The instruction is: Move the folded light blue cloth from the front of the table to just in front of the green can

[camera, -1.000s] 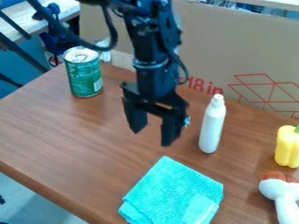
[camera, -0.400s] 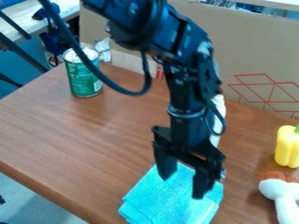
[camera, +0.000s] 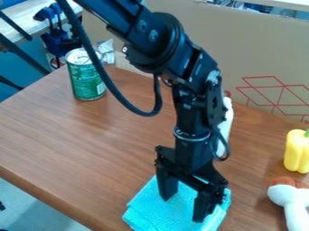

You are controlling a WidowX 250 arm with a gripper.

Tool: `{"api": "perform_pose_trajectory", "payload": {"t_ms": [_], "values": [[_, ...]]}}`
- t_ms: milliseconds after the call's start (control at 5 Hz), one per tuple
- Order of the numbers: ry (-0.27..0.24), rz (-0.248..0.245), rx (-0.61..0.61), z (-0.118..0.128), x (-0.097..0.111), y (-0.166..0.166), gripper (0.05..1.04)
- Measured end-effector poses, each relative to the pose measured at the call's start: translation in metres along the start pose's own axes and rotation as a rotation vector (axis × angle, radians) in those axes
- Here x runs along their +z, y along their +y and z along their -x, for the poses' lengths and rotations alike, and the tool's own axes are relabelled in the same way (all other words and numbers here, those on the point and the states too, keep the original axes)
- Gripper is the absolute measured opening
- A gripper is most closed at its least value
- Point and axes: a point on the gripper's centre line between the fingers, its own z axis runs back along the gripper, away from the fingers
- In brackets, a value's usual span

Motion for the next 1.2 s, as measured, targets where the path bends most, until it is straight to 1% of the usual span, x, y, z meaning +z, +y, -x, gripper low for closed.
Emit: {"api": "perform_pose_trajectory", "payload": {"t_ms": [200,400,600,800,1000,1200], "values": [[0.001,-0.089,0.011,0.000,0.000,0.026,1.001],[-0.058,-0.133,0.080,-0.005,-0.002,0.063,1.001],[-0.096,-0.125,0.215,-0.005,0.000,0.107,1.001],[-0.070,-0.125,0.236,-0.007,0.002,0.115,1.001],[-0.034,-0.170,0.256,-0.008,0.011,0.133,1.001],[0.042,-0.216,0.334,-0.001,0.030,0.177,1.001]]}}
